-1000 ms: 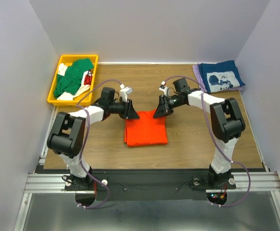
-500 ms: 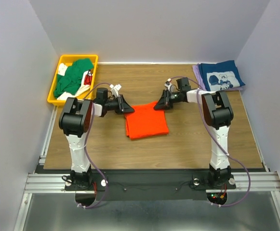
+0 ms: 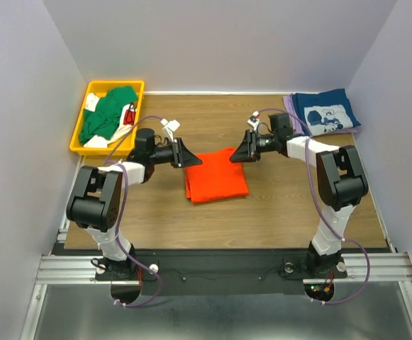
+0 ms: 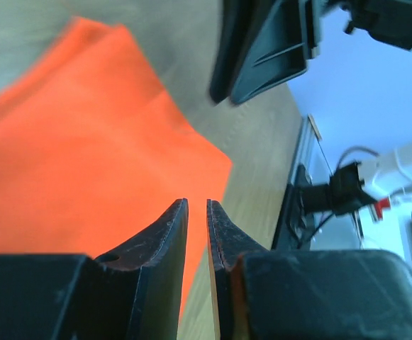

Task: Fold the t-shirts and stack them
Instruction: Fold the tshirt

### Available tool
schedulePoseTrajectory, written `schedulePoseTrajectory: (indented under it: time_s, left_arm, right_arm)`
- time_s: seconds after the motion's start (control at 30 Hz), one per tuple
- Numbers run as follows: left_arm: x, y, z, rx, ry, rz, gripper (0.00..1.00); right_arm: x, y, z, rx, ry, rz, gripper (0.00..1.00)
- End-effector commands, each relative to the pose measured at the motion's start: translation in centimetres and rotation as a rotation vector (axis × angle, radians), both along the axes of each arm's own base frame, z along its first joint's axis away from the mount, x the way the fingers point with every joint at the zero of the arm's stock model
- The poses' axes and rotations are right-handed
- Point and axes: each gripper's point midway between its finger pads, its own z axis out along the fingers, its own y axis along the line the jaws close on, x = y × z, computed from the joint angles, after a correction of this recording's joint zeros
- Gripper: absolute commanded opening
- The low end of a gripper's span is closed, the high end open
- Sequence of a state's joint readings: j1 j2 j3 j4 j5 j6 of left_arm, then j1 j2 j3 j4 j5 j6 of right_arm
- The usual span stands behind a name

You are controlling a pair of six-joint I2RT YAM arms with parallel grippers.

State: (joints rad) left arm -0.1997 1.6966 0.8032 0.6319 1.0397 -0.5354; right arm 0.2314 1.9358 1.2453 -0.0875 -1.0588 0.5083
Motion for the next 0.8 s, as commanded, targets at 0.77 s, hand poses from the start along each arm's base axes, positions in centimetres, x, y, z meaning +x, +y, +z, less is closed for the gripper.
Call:
schedulePoseTrajectory:
  time_s: [0.77]
  left_arm:
    - [-10.5,-3.6,-3.4,0.064,0.04,-0.33,0.3]
  right_arm:
    - [-10.8,1.8,-3.2,-0.038,0.041,0.277,0.32]
